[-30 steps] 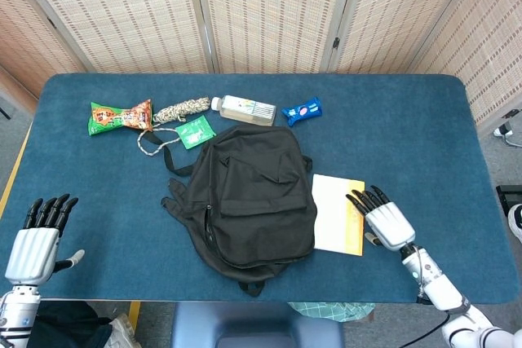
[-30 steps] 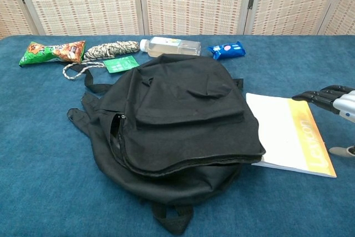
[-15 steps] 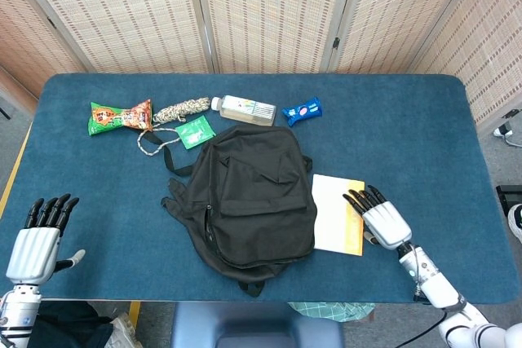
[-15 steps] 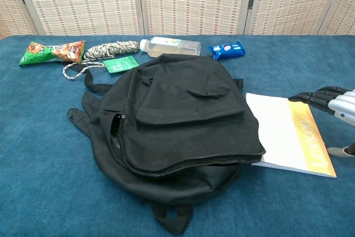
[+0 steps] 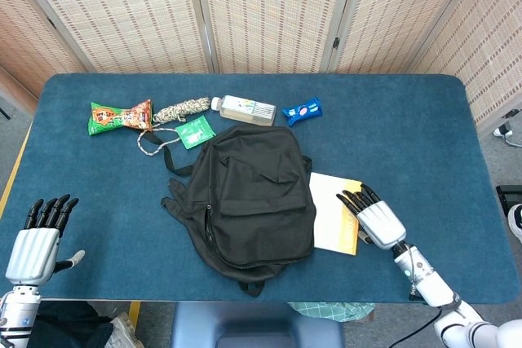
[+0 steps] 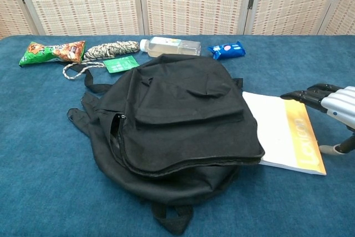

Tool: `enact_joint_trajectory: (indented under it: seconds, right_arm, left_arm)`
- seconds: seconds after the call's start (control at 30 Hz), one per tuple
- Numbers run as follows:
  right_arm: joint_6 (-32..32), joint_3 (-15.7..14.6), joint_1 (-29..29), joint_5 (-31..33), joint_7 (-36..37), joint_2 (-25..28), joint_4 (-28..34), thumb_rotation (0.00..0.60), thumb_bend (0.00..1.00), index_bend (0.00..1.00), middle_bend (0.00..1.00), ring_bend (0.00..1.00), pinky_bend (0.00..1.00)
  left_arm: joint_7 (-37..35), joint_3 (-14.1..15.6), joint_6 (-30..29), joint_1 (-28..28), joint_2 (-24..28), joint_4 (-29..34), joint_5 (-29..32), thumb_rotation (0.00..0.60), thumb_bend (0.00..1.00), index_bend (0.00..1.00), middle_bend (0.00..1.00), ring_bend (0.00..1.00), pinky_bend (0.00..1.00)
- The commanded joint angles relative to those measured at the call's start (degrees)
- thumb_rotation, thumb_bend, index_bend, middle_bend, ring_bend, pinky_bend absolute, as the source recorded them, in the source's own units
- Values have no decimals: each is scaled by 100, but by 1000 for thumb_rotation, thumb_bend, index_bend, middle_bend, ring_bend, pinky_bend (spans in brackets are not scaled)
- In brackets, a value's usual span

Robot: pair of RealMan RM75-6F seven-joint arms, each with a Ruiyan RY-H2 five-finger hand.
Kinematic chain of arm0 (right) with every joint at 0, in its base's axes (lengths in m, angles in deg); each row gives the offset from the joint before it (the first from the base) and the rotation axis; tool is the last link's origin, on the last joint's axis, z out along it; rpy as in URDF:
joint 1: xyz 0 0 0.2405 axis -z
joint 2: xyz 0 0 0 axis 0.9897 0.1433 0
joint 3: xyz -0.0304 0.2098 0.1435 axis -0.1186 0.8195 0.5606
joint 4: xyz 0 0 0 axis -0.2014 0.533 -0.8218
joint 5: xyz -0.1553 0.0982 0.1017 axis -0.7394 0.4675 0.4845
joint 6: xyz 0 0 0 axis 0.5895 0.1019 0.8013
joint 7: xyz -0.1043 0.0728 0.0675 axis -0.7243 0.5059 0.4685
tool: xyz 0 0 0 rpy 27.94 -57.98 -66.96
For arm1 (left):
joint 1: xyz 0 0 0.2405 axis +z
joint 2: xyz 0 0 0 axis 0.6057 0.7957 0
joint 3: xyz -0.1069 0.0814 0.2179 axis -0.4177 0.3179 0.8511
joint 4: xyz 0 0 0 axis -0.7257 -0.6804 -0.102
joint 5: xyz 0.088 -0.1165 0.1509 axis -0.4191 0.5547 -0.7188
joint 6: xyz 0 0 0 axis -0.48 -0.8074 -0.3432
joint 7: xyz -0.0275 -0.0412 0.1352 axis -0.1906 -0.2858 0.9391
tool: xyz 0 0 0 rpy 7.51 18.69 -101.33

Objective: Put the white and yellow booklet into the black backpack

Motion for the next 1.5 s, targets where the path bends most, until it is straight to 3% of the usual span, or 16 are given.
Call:
enact_joint_trajectory:
  seconds: [0.03, 0.4, 0.9, 1.33, 1.5]
  right_arm:
    - [98, 9, -12, -17, 96, -68, -84, 600, 240, 114, 167, 210, 103]
    - [641, 121, -49, -51, 755, -425, -476, 600, 241, 168, 222, 265, 147]
    - [1159, 90, -73, -134, 1434, -729, -1037, 600, 384, 193, 264, 315, 234]
    - [1179, -71, -221, -333, 1121, -894, -913, 600, 385, 193, 260, 302, 226]
    - [990, -85, -319, -340, 739, -898, -736, 600, 385, 193, 225, 246, 168]
  left_arm:
    - [-4, 1, -8, 4, 3, 5, -4, 600, 187, 144, 103, 115, 0]
    - [18, 1, -1, -8, 0, 30, -14, 600, 187, 144, 103, 114, 0]
    - [69, 4, -17, -13, 8, 98, -39, 600, 187, 144, 103, 114, 0]
    - [62, 9, -40, -6, 6, 111, -54, 600, 187, 144, 103, 114, 0]
    - [67, 13, -46, -5, 7, 121, -69, 600, 187, 144, 103, 114, 0]
